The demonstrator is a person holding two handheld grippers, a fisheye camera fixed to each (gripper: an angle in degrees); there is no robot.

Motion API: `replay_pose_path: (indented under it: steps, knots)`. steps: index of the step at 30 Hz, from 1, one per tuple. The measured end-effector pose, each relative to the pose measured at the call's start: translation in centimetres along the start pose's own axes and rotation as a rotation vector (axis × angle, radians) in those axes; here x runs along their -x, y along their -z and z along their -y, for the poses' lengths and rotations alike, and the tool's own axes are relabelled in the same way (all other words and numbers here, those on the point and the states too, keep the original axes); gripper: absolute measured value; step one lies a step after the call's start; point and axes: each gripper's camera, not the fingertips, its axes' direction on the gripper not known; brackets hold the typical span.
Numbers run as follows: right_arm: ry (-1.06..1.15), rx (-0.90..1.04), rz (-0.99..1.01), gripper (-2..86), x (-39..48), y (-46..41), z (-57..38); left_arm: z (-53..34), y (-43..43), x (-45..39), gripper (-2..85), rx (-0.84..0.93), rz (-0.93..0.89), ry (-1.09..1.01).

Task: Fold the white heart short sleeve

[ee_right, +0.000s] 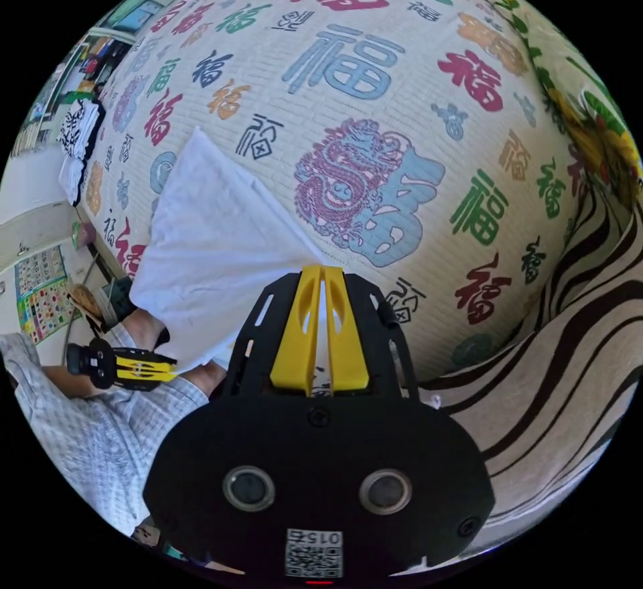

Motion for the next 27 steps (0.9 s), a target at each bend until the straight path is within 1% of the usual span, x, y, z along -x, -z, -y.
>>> replay_pose_path:
  steps: [2,6,9,11,13,15,17,20,21,23,25,27]
  knots:
    - [-0.017,-0.021,0.017,-0.3,-2.2,-1.0,-1.8,1.2,-4.2,-0.9,-0.6,0.046,0.034,-0.013]
    - [0.009,-0.041,-0.020,-0.1,-4.1,-1.7,-4.4,2.8,-9.2,-1.4,0.4,0.108,0.063,-0.023]
    - [0.007,-0.075,-0.006,0.4,-5.7,-1.3,-6.8,3.9,-12.1,-1.2,4.9,0.155,0.091,-0.023]
    - [-0.017,-0.111,-0.029,1.5,-7.0,-0.5,-9.0,4.4,-14.2,-0.9,6.9,0.243,0.040,-0.008]
    - [-0.044,-0.135,-0.123,3.3,-8.0,0.4,-10.9,4.3,-14.9,-1.3,6.8,0.283,-0.013,-0.042]
    - [-0.053,-0.173,-0.132,3.8,-8.8,1.7,-13.3,4.4,-14.6,-1.9,6.7,0.295,-0.047,-0.096]
    - [-0.048,-0.251,0.006,3.8,-9.3,3.4,-17.1,5.4,-12.8,-2.3,6.7,0.236,-0.022,-0.153]
    - [-0.012,-0.287,0.207,3.8,-8.4,3.3,-21.3,7.7,-11.8,-0.6,6.7,0.165,0.066,-0.152]
    - [-0.012,-0.286,0.237,3.6,-8.1,3.0,-22.0,8.1,-12.0,-0.1,6.7,0.163,0.077,-0.144]
    - [-0.016,-0.241,0.369,3.0,-6.9,0.9,-24.3,9.4,-14.1,2.3,6.4,0.209,0.074,-0.103]
    - [-0.030,-0.182,0.439,2.5,-6.0,-1.1,-25.9,9.2,-16.7,3.4,6.3,0.285,0.082,-0.112]
    - [-0.031,-0.098,0.422,2.0,-5.1,-3.3,-27.5,8.5,-19.0,4.2,6.1,0.373,0.073,-0.112]
